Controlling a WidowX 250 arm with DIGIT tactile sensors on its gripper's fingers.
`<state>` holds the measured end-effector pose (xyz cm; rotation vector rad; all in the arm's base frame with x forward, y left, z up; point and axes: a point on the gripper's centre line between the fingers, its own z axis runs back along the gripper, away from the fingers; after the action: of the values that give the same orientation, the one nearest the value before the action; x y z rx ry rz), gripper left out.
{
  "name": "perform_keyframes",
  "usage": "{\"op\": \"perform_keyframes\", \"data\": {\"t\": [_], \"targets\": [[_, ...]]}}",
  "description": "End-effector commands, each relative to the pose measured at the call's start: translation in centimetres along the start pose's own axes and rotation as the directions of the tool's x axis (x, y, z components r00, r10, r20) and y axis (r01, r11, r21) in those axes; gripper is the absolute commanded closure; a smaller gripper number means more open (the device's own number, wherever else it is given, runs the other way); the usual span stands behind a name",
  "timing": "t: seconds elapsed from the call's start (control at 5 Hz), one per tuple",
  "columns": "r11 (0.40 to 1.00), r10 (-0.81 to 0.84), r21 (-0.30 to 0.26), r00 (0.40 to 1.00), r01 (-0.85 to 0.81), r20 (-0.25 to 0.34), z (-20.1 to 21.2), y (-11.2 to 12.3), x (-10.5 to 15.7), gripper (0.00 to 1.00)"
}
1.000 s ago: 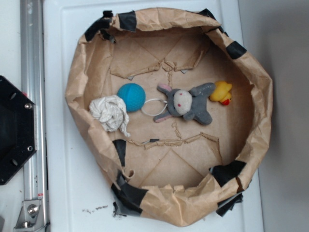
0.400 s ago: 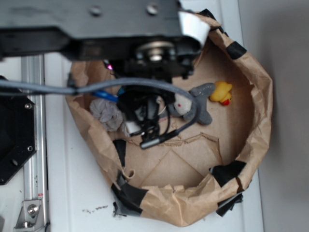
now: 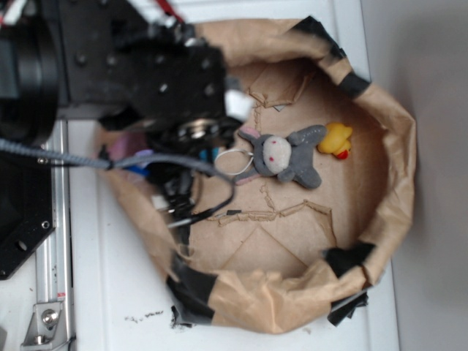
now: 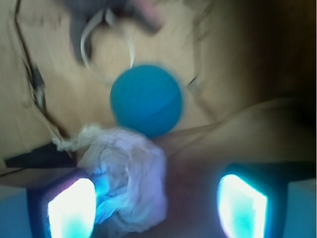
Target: Grab the white paper.
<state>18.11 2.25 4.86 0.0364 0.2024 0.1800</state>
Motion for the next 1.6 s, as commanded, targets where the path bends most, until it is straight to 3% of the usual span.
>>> {"op": "perform_keyframes", "data": {"t": [0.0,0.2,0.4,0.6,0.8,1.0,1.4], "targets": [[0.992,-0.111,-0.047,0.987,0.117,0.118,-2.8,-1.1,0.9,0.00],[0.991,-0.107,-0.060,0.984,0.117,0.144,-1.1,-1.8,1.6,1.00],[0.990,-0.101,-0.080,0.976,0.118,0.192,2.3,-2.2,2.7,1.00],[0.990,-0.092,-0.077,0.954,0.118,0.284,7.4,-2.9,4.8,1.00],[0.985,-0.129,-0.059,0.921,0.162,0.369,11.0,-4.1,5.3,1.00],[0.975,-0.194,-0.020,0.888,0.223,0.416,12.0,-5.0,5.7,1.00],[0.974,-0.197,-0.029,0.900,0.225,0.390,11.3,-4.5,5.6,1.00]]}}
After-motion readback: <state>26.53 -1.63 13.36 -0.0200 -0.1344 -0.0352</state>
